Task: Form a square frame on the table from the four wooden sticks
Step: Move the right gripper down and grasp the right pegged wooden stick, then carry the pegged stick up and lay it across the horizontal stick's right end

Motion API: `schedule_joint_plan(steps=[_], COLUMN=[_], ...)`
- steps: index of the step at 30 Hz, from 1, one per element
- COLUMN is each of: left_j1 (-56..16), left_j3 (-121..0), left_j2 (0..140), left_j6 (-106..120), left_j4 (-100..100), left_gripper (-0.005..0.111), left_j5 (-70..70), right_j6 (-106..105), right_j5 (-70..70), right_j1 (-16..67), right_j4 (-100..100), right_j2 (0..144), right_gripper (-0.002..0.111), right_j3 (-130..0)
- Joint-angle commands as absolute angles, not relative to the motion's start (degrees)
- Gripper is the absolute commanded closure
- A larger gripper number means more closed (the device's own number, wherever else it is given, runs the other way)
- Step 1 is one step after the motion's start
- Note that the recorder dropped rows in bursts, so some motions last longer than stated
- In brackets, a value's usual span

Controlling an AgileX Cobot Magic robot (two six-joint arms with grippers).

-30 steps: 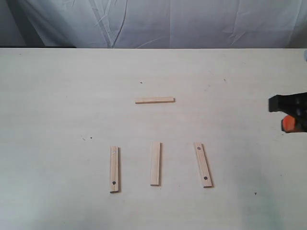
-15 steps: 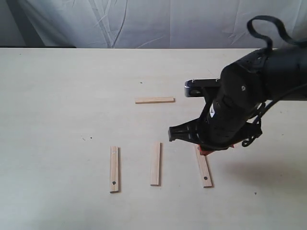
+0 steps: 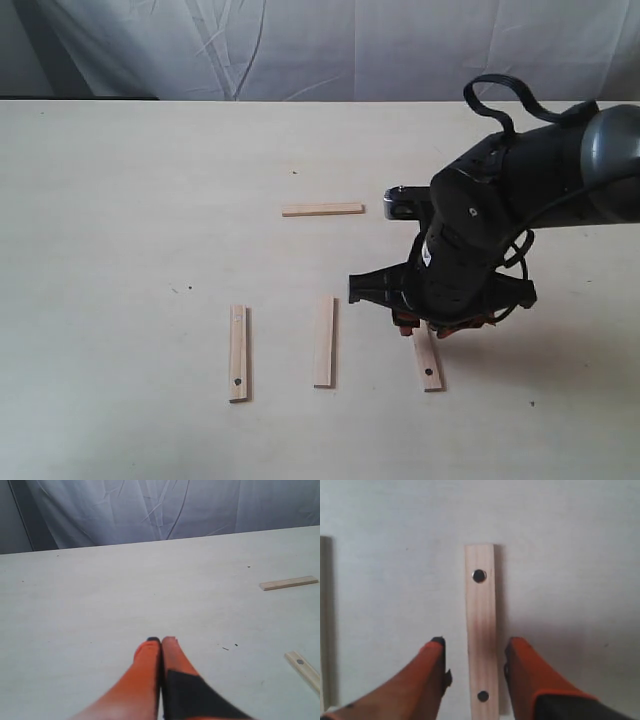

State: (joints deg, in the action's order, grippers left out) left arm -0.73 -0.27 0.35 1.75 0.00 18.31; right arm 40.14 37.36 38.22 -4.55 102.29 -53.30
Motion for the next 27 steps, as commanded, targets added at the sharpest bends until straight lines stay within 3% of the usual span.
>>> schedule_joint_plan(steps=[1, 9, 13, 22, 27], left_j1=[-0.62, -0.62, -0.62, -0.62, -0.62], left_j3=[0.0, 0.0, 0.0, 0.0, 0.0], left_j2=[0.0, 0.0, 0.0, 0.0, 0.0], left_j6=[1.63, 1.63, 1.63, 1.63, 1.63], left_j4=[-0.38, -0.38, -0.38, -0.38, -0.38], left_gripper=[0.107, 0.107, 0.107, 0.107, 0.107], left_j5=[17.5, 17.5, 17.5, 17.5, 17.5], right_j6=[41.11, 41.11, 41.11, 38.94, 37.28], right_j5=[36.77, 36.34, 36.72, 43.31, 47.39], right_j1=[38.37, 38.37, 38.37, 37.95, 36.32], right_j4=[-5.69, -5.69, -5.34, -8.53, -8.53], right_j2=[104.65, 107.15, 108.39, 106.2, 113.42], right_gripper=[0.068, 0.071, 0.109, 0.108, 0.108], right_j3=[-53.64, -53.64, -53.64, -69.98, -82.81])
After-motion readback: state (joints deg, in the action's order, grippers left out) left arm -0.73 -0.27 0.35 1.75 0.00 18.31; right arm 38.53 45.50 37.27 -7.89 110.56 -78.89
